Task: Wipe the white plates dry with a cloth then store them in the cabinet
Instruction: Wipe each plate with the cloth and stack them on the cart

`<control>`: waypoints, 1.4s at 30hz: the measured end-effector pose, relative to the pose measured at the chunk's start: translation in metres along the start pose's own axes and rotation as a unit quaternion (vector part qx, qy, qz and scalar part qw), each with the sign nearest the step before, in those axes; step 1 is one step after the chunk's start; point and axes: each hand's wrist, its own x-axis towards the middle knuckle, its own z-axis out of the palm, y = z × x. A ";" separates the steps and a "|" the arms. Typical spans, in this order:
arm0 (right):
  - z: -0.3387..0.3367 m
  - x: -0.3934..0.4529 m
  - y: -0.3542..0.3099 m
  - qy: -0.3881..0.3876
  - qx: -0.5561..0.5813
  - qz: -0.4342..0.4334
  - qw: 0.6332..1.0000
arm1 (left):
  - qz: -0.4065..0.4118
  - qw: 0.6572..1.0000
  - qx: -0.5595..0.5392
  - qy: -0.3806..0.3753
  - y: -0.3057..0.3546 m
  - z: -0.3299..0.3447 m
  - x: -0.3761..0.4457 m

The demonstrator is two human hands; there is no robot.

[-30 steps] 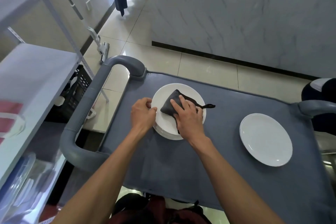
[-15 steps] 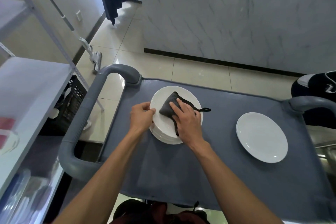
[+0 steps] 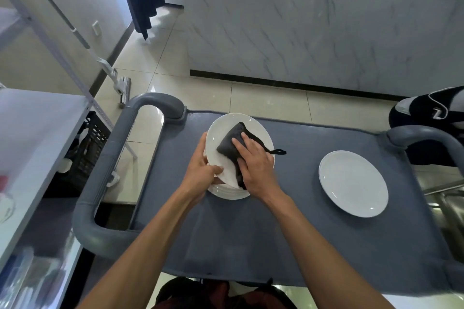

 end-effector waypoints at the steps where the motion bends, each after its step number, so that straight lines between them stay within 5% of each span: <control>1: 0.000 -0.002 0.000 -0.007 -0.001 -0.001 1.000 | -0.001 1.000 -0.006 0.008 -0.002 0.000 0.001; 7: -0.010 -0.017 0.006 0.004 0.002 -0.014 1.000 | -0.030 0.999 -0.042 0.001 -0.001 0.010 0.001; 18: -0.072 -0.048 0.051 0.077 -0.056 -0.080 0.992 | -0.036 0.987 -0.029 -0.153 0.008 0.082 -0.013; 22: -0.105 -0.057 0.068 0.098 -0.093 -0.093 0.986 | -0.053 0.985 -0.038 -0.157 0.006 0.124 -0.021; 37: -0.178 -0.089 0.157 0.138 -0.120 0.086 0.979 | -0.017 0.990 -0.023 -0.141 -0.005 0.238 -0.059; 42: -0.186 -0.112 0.183 0.096 -0.115 0.139 0.979 | 0.003 0.995 -0.040 -0.091 -0.011 0.250 -0.068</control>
